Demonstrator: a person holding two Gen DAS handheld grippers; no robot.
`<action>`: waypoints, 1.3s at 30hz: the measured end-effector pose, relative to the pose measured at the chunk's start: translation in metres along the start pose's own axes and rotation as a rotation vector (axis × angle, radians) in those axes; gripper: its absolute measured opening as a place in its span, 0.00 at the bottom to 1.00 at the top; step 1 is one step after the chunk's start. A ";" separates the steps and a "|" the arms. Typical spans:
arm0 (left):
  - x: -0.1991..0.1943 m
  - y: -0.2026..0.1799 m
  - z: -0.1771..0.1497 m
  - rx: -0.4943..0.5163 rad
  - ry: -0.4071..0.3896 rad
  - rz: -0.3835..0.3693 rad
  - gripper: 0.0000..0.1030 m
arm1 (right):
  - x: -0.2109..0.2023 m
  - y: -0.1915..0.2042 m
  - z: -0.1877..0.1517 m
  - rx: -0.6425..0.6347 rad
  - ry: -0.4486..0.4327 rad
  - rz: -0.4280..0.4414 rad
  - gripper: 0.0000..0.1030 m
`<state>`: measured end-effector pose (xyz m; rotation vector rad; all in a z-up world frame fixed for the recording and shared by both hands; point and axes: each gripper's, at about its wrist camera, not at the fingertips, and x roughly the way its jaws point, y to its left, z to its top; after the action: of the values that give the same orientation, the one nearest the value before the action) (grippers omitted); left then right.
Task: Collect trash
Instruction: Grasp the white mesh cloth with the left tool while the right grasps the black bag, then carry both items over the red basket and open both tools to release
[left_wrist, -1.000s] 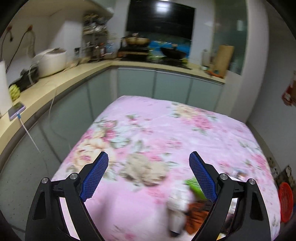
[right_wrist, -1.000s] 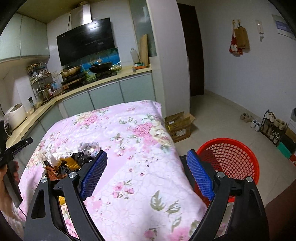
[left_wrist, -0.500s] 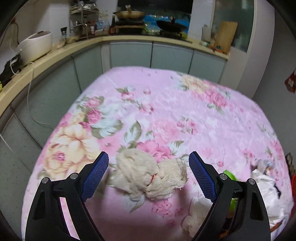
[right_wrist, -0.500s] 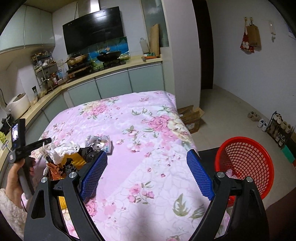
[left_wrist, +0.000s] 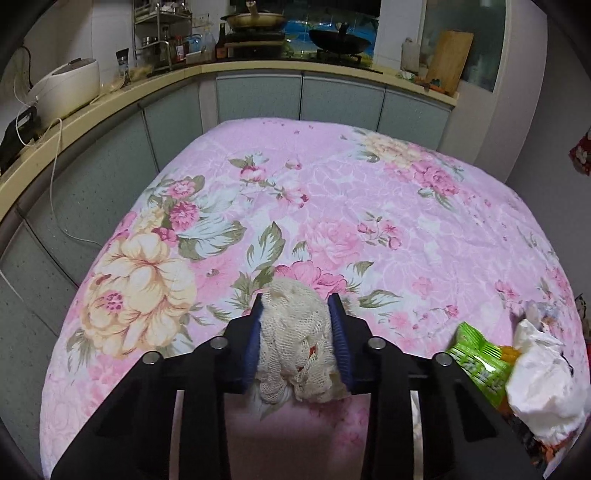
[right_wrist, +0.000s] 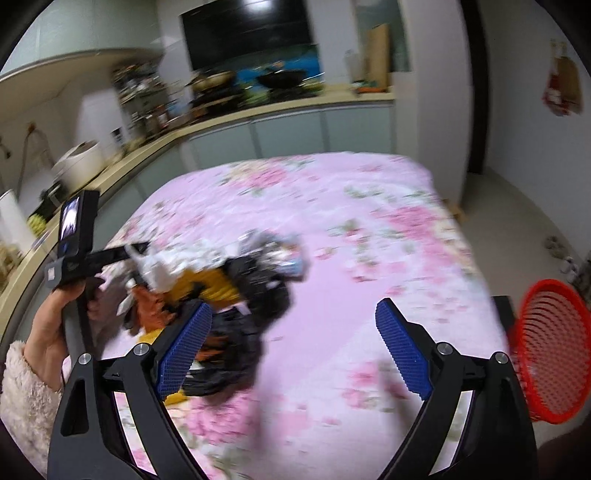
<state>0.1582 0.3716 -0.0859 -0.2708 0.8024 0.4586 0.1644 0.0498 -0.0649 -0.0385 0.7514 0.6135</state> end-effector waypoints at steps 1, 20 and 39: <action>-0.005 0.001 0.000 -0.003 -0.011 -0.001 0.30 | 0.006 0.006 -0.001 -0.011 0.010 0.017 0.85; -0.090 0.003 -0.016 0.005 -0.168 0.000 0.29 | 0.046 0.036 -0.007 -0.096 0.056 0.006 0.43; -0.170 -0.088 -0.021 0.103 -0.359 -0.129 0.29 | -0.080 -0.012 0.036 0.009 -0.277 -0.096 0.42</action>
<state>0.0855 0.2378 0.0313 -0.1379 0.4529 0.3302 0.1479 0.0082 0.0115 0.0184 0.4814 0.5107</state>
